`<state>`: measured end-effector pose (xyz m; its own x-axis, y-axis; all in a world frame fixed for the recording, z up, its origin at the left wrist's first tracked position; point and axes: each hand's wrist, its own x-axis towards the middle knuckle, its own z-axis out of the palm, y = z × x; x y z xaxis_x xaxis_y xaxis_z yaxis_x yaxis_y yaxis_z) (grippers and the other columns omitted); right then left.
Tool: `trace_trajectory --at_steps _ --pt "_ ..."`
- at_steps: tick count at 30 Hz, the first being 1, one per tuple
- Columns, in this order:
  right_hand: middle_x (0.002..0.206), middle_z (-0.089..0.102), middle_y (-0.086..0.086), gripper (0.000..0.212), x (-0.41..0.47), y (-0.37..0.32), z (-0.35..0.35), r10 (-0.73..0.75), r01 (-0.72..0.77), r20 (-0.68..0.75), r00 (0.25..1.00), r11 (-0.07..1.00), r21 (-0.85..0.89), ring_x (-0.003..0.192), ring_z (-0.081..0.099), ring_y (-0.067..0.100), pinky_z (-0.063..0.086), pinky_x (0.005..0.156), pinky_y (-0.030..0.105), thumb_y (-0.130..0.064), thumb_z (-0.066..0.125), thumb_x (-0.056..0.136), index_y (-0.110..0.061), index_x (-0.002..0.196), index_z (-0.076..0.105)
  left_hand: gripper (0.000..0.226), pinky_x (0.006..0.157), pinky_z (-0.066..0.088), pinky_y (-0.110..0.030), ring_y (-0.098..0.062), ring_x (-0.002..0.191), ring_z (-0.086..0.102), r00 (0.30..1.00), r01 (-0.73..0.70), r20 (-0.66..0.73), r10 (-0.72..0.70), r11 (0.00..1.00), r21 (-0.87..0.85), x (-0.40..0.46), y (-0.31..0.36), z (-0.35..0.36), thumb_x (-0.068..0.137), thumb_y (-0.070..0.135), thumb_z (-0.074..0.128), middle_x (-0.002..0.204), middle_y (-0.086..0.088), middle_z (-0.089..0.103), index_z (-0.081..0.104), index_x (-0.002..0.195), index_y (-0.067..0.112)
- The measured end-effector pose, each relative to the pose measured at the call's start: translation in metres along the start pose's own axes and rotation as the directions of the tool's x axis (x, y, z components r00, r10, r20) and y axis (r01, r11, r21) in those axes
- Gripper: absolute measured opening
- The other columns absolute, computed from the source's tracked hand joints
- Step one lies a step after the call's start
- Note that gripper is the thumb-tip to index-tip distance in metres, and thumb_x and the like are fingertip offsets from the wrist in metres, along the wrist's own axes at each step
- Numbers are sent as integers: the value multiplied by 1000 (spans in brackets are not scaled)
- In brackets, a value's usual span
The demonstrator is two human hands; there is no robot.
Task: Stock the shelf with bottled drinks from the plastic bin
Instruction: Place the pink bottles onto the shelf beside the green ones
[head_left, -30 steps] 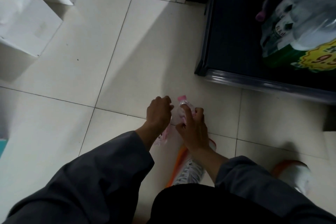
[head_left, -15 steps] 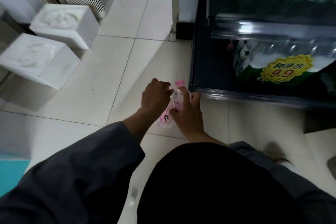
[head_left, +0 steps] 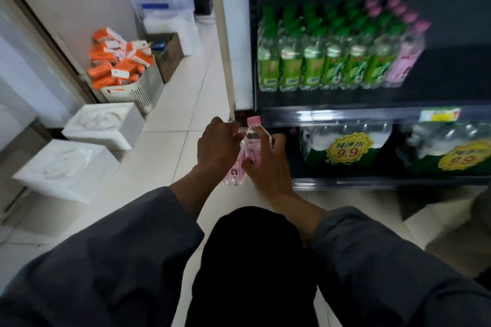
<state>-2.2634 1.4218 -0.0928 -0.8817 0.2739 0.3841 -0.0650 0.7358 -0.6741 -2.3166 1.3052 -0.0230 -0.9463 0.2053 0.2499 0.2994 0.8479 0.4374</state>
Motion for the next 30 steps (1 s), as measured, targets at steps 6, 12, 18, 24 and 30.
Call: trace_trajectory --at_steps 6,12,18,24,30 --pt "120 39 6 76 22 -27 -80 21 -28 -185 983 999 -32 95 56 29 56 74 40 -31 73 81 -36 145 34 18 66 44 -32 -33 84 64 981 -167 -97 166 986 -3 12 77 -51 93 33 63 88 -6 57 68 106 22" --pt "120 32 3 78 35 -40 -151 -7 12 -283 959 1000 13 93 57 28 57 72 45 -21 74 83 -36 148 32 35 77 53 -38 -30 99 65 951 -264 -190 244 961 -84 19 147 -80 92 39 67 110 -8 66 62 122 21" --pt "128 29 5 77 38 -30 -218 27 -35 -363 931 999 -16 99 57 34 56 76 50 -23 62 89 -43 152 22 36 82 54 -40 -27 103 64 901 -384 -252 352 919 -88 24 224 -91 88 40 73 111 -3 69 64 118 22" --pt "135 28 9 79 36 -15 -273 91 -120 -422 902 992 -44 102 55 36 56 77 49 -18 63 88 -44 150 21 37 74 52 -36 -31 96 66 887 -448 -203 416 881 -150 34 282 -76 87 33 76 108 -9 70 63 118 17" --pt "128 30 7 79 41 26 -308 94 -145 -461 882 987 -76 98 54 30 57 73 47 -15 64 88 -41 150 23 37 74 53 -32 -24 91 70 877 -480 -142 459 844 -238 37 334 -50 88 21 77 103 -7 73 62 121 12"
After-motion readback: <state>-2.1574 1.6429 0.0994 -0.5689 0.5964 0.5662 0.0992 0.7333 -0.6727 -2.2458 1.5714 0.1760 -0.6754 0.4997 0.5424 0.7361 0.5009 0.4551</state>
